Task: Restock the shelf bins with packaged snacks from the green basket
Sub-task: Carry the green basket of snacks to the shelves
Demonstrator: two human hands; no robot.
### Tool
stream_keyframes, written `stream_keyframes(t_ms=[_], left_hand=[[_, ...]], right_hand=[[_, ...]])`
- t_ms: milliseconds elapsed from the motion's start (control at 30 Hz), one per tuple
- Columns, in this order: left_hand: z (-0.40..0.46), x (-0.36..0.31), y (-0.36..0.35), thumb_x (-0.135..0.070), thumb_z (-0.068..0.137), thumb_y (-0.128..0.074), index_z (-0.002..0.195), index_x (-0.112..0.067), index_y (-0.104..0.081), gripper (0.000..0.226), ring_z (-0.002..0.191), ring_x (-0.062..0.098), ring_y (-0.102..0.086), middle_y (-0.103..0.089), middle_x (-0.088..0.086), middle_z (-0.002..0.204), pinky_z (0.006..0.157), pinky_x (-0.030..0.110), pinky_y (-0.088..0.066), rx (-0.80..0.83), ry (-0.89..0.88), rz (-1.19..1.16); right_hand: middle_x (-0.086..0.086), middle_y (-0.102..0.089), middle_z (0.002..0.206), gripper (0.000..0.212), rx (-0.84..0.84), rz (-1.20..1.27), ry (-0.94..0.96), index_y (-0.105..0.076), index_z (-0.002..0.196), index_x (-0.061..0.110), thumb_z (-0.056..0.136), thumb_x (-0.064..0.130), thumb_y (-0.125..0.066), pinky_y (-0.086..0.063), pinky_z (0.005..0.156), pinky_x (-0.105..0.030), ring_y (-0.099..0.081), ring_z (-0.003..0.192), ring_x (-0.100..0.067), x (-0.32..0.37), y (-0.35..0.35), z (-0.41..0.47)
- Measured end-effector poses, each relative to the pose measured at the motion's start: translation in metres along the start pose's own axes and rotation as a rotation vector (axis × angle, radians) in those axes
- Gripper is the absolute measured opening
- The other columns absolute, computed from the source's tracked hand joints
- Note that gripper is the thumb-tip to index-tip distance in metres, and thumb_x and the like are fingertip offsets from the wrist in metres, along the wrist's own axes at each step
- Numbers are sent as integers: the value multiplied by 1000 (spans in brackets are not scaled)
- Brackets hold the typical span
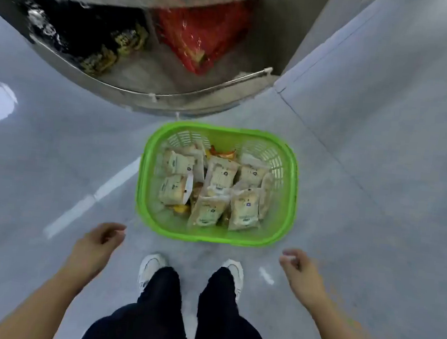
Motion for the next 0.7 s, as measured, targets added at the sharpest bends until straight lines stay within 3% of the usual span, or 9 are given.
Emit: stream_keyframes(t_ms=[67,133,233,300,367,433,500,600,700], left_hand=[[51,-14,-9,-24,84,-66,110,-16,-59,28,86,19,-58,-62,5,104,71,31,-43,-147,-104,-6],[101,-29,-18,-21,80,-71,124,-8,-50,50,99,26,-56,-56,13,119,80,35,-43,-263,-139,-94],[153,-22,-43,-30,71,-78,123,-8,-50,64,103,29,-56,-56,16,123,87,38,-46,-224,-82,-185],[172,-18,-54,-45,62,-71,101,-16,-58,51,94,31,-61,-65,13,104,86,46,-50,-194,-60,-136],[182,-18,-59,-43,64,-69,83,-22,-57,30,84,31,-63,-66,6,84,77,43,-52,-219,-85,-170],[183,-17,-62,-29,73,-71,79,-23,-57,17,79,29,-63,-63,-2,75,71,37,-50,-244,-98,-259],[173,-18,-56,-20,78,-69,85,-20,-58,13,77,27,-62,-61,-5,72,70,35,-48,-280,-97,-299],[134,-16,-32,-18,79,-67,80,-21,-57,11,73,25,-60,-60,-6,71,68,32,-46,-316,-70,-320],[62,-18,12,-19,78,-67,71,-24,-55,15,70,26,-58,-60,-2,70,64,30,-47,-352,-40,-342]], right_hand=[[-10,-58,85,31,-191,-7,76,-56,113,6,85,14,-62,-46,71,-35,-57,76,-27,16,7,59],[-19,-57,105,46,-364,7,100,-51,121,4,80,17,-67,-47,87,-44,-57,97,-35,36,17,116],[-19,-57,118,57,-445,-15,84,-47,125,7,77,27,-70,-44,93,-42,-53,112,-36,35,10,166],[-16,-62,112,48,-433,52,37,-51,117,9,78,31,-68,-45,83,-34,-58,105,-34,28,3,186],[-18,-66,104,37,-422,144,4,-58,109,6,81,29,-66,-49,82,-38,-62,98,-35,20,0,199],[-22,-68,99,32,-407,220,-11,-64,105,3,82,25,-66,-51,85,-47,-64,95,-36,17,0,201],[-21,-68,96,28,-407,240,-4,-65,101,4,81,24,-67,-52,84,-47,-65,91,-35,21,4,192],[-13,-67,84,16,-417,253,25,-64,83,13,78,28,-68,-53,79,-47,-65,85,-33,37,17,156],[-11,-66,79,18,-382,233,55,-58,70,19,74,34,-68,-54,78,-49,-65,80,-33,65,39,89]])
Point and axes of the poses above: each hand's wrist, its own z-axis towards the middle knuckle, its own y-axis out of the back of the hand, x = y × z, the point moved 7 cm from there along z, towards the middle knuckle
